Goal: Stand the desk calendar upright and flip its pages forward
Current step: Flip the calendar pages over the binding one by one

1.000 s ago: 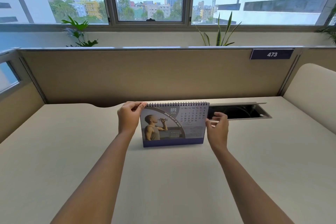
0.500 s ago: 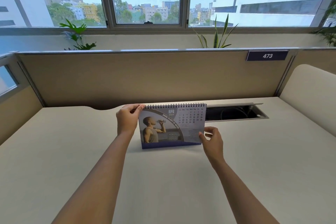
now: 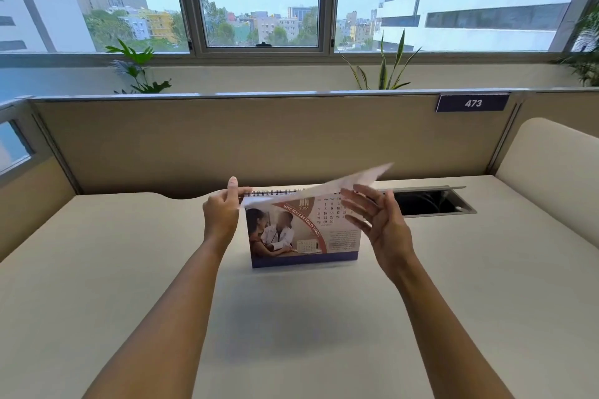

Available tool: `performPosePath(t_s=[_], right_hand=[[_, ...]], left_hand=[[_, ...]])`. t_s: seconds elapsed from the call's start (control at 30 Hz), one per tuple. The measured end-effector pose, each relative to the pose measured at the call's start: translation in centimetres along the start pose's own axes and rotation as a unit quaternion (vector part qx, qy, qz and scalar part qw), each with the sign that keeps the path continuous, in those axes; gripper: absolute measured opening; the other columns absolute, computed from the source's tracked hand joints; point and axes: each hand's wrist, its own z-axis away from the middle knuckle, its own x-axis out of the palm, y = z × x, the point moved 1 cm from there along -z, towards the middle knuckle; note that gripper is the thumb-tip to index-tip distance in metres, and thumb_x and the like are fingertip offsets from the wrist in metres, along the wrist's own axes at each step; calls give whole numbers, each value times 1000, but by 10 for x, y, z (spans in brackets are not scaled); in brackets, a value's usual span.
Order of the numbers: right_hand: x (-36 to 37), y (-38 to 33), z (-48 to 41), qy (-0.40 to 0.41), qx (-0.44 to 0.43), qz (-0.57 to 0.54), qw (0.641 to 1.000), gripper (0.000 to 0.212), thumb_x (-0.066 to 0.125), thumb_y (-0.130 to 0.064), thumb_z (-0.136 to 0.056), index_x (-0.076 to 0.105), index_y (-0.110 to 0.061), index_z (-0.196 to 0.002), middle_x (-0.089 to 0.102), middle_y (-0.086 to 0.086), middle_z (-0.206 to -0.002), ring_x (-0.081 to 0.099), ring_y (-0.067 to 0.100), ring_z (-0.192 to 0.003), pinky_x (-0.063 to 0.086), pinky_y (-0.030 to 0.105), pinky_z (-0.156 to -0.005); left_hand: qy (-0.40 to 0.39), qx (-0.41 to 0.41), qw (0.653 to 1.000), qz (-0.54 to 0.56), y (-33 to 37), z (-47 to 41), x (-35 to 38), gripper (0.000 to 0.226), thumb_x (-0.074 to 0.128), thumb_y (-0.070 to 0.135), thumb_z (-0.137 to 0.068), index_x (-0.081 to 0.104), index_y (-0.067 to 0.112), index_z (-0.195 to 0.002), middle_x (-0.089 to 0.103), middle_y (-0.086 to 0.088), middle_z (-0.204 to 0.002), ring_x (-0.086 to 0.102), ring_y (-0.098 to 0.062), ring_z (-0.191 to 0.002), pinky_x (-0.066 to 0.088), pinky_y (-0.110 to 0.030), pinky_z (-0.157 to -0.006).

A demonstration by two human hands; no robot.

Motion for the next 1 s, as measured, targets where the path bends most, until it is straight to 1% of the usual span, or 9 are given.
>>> performPosePath(t_s=[0.07,0.13,0.23,0.33,0.5,0.57,0.7,0.8,1.0], right_hand=[[11,-8,-7,2,-59,118,991,32,32,-39,-99,60,-31,-112,65,-2,-123,61,15,-110,53,22,-79],[19,-8,-16,0,-96,247,964,24,44,-32,-96,55,-33,-118,56,-2,-132,58,15,-109,55,17,-69],[21,-2,-31,8,-151,474,868,36,51,-29,-94,46,-29,-130,50,1,-137,47,18,-122,49,32,-90],[19,4,-43,6,-192,586,787,42,53,-28,-92,45,-24,-133,50,-1,-140,40,18,-132,33,39,-107],[7,13,-57,-18,-177,680,711,35,50,-28,-93,51,-22,-128,57,-2,-133,45,18,-128,29,35,-107],[5,14,-59,-20,-179,687,704,31,51,-27,-93,54,-21,-123,60,-2,-127,47,19,-123,30,33,-104],[5,14,-62,-18,-179,681,710,27,53,-25,-92,56,-17,-117,62,2,-118,51,22,-114,34,33,-98],[4,14,-63,-6,-169,664,729,29,56,-25,-91,57,-12,-117,60,7,-115,50,25,-112,38,33,-96],[1,17,-58,77,-99,535,836,31,52,-33,-93,64,-12,-114,52,9,-115,45,22,-114,36,22,-89]], left_hand=[[5,-10,1000,13,0,0,0,50,37,35,-97,69,6,-72,67,-8,-76,61,-23,-75,46,-33,-72],[4,-4,1000,0,-1,0,1,45,37,33,-97,71,7,-83,69,-7,-84,64,-24,-80,48,-29,-71],[-3,24,1000,-19,-4,1,2,39,40,31,-97,69,9,-84,68,-5,-84,64,-22,-80,46,-19,-60],[-3,56,998,-36,-6,1,2,33,46,29,-95,71,8,-90,70,-6,-87,63,-17,-78,43,-14,-58],[3,86,995,-50,-9,0,2,26,58,25,-90,68,5,-103,72,-12,-96,65,-20,-86,47,-18,-68],[6,88,995,-46,-9,-1,2,24,60,25,-88,66,6,-102,72,-12,-93,66,-21,-86,47,-19,-69],[16,92,995,-41,-7,-1,1,22,63,24,-87,62,11,-105,69,-8,-89,63,-17,-79,42,-2,-54],[15,107,992,-65,-6,2,3,21,60,24,-89,68,8,-99,72,-12,-91,63,-16,-81,40,-2,-54],[40,58,995,-75,-5,3,3,29,60,33,-88,71,6,-84,72,-10,-83,59,-15,-75,34,-9,-55]])
